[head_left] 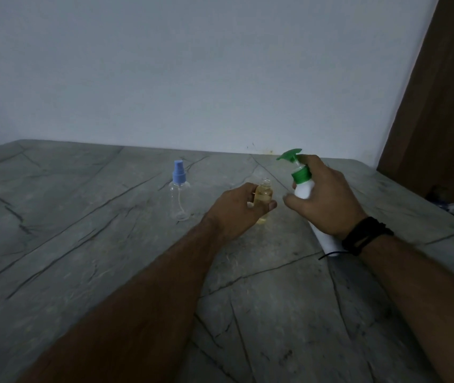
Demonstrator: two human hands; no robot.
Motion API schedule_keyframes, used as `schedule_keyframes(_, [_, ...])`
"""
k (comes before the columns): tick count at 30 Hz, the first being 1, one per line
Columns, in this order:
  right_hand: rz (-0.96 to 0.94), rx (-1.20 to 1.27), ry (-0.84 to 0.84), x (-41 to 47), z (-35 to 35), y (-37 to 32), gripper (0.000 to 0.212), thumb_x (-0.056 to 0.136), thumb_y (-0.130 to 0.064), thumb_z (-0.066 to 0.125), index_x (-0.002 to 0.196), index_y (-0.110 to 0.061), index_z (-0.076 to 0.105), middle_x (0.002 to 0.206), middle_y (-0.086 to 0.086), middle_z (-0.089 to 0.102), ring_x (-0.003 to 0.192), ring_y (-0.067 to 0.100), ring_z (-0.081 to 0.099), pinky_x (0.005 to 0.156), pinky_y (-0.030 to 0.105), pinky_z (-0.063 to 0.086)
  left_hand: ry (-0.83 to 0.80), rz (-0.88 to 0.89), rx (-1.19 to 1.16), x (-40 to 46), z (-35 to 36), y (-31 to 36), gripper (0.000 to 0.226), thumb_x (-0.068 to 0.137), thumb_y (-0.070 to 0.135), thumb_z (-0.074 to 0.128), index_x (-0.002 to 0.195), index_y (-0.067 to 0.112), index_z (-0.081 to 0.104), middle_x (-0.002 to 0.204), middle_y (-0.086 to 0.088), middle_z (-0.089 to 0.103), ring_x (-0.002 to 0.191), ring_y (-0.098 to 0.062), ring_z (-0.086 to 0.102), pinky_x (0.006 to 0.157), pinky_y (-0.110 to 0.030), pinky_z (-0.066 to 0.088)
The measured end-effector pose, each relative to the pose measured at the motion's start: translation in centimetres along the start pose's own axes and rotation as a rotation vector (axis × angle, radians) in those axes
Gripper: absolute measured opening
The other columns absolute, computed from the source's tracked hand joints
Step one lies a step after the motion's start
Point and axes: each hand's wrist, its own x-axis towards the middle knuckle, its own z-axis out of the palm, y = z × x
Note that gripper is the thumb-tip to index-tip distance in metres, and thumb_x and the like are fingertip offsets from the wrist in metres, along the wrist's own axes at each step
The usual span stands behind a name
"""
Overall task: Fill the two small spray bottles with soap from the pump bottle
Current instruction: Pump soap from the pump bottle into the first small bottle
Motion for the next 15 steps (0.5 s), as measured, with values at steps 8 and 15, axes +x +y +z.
schedule_keyframes(8, [0.09,0.108,0.21,0.3,-0.2,0.6,0.039,0.082,-0.014,0.075,0.113,-0.009,0.052,0.09,0.008,0.064,0.081,0.023,0.061,0.074,0.041,0.052,-0.022,-0.036,-0.043,-0.4,-0.5,0.5,0.08,0.069,0.086,0.043,0.127,0.032,0.049,0.12,0.01,0.06,0.1,-0.006,0.054,0.074,-0.023,0.04])
schedule_keyframes(15, [0.152,0.071,0.278,1.5,0.9,2.4,0.051,0.084,-0.034,0.077,0.118,-0.012,0.046,0.103,0.009,0.057,0.096,0.028,0.056,0.084,0.047,0.051,0.114,-0.039,-0.181,-0.3,-0.8,0.4,0.042,0.093,0.057,0.038,0.113,0.025,0.058,0.103,0.007,0.064,0.093,-0.006,0.059,0.074,-0.024,0.043])
